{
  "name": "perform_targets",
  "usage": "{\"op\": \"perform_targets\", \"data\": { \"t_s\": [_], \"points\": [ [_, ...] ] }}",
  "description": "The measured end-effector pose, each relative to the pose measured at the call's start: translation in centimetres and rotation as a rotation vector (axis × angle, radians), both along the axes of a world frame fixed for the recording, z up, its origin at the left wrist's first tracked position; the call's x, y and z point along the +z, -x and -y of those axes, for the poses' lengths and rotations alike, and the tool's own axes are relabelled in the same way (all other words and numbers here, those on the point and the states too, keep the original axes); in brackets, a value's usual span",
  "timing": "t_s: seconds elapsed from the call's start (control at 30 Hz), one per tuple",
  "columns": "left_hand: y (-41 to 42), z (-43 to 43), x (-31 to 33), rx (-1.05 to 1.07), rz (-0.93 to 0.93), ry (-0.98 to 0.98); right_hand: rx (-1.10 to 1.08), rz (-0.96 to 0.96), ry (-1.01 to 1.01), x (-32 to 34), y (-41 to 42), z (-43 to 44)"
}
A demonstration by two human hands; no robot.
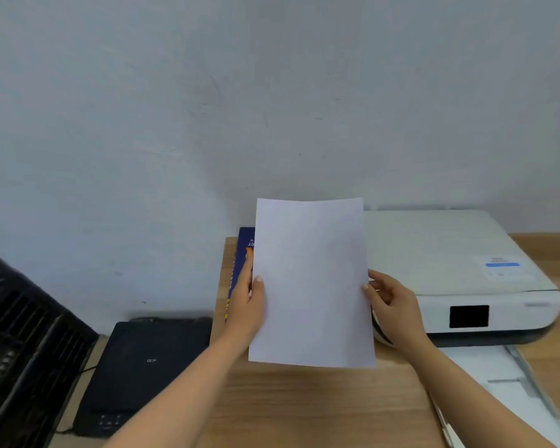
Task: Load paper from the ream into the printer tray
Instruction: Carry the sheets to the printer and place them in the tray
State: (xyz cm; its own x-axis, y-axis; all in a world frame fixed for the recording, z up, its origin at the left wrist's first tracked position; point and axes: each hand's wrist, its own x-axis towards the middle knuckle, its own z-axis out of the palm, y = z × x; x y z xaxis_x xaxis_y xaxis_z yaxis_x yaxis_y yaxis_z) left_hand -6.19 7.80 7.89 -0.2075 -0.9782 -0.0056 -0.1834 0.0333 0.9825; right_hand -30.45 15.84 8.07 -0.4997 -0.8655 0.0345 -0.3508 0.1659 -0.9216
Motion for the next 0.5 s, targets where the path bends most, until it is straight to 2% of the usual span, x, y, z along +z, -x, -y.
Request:
{"op": "perform_targets", "data": {
  "t_s": [0.33,0.5],
  "points": [
    [9.1,-7.6,0.6,0.037,-0.053,0.019,0.016,0.039,0.057,0.9,8.8,-7.3],
    [13.8,-13.2,1.1,0.002,-0.017,0.046,0.047,0.044,0.062,0.8,14.6,-11.9]
  ]
}}
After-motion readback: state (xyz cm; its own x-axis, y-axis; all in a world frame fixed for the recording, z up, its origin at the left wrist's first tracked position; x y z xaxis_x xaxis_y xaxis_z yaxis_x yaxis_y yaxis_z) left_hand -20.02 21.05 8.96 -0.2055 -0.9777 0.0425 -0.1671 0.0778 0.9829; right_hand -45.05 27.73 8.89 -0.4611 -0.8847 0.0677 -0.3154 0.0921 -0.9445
